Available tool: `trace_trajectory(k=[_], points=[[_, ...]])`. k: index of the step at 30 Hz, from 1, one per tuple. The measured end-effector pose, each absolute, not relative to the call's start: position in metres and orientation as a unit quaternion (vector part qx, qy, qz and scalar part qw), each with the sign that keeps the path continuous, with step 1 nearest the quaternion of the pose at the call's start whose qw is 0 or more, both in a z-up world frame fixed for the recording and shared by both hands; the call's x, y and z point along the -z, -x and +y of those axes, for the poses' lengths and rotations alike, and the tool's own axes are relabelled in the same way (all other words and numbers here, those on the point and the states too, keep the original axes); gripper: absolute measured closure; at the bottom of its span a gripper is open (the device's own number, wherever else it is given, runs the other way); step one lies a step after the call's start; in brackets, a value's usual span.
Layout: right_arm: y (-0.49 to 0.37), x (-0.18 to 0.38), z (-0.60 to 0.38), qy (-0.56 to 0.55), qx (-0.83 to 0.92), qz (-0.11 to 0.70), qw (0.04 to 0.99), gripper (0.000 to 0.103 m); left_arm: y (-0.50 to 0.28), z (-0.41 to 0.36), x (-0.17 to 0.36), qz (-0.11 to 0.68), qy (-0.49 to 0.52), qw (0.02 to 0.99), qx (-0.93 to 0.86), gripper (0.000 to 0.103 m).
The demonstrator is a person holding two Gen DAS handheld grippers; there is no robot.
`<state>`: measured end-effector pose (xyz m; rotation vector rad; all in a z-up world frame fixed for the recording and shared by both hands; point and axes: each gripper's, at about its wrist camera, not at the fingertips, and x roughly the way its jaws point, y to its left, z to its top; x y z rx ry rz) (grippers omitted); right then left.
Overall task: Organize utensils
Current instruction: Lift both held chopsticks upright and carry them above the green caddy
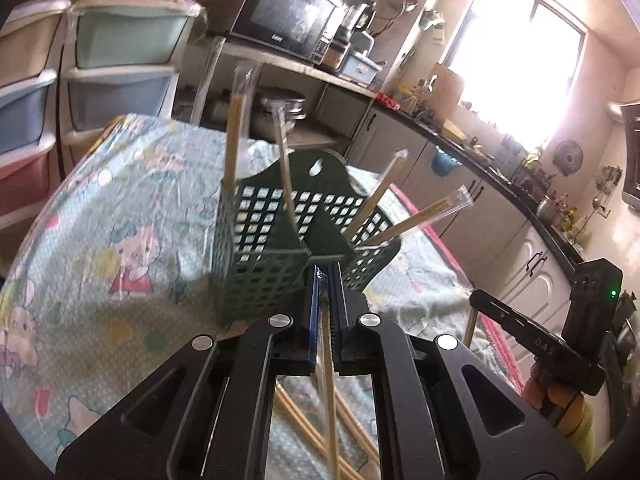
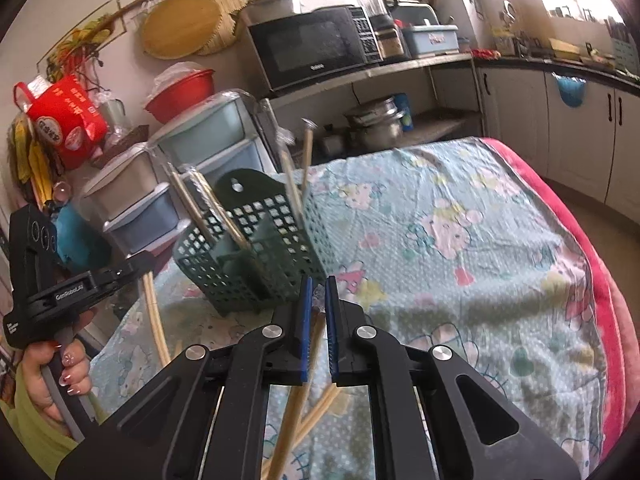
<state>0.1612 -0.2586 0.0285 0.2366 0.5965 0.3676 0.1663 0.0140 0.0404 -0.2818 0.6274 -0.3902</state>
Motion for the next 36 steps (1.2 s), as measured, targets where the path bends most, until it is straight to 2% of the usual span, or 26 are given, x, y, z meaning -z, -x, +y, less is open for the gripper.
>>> trace_trajectory(k=[13, 36], points=[[-0.146, -0.073, -0.234, -0.079, -0.205, 0.235, 0.947, 0.097, -0.159, 0.004, -0.072, 0.264, 0.123, 0.933, 0.209, 0.101], [-0.143, -0.119, -0.201, -0.055, -0.237, 0.179, 0.953, 0.097, -0.164, 0.014, -0.115, 0.215, 0.114, 0.948, 0.206, 0.101]])
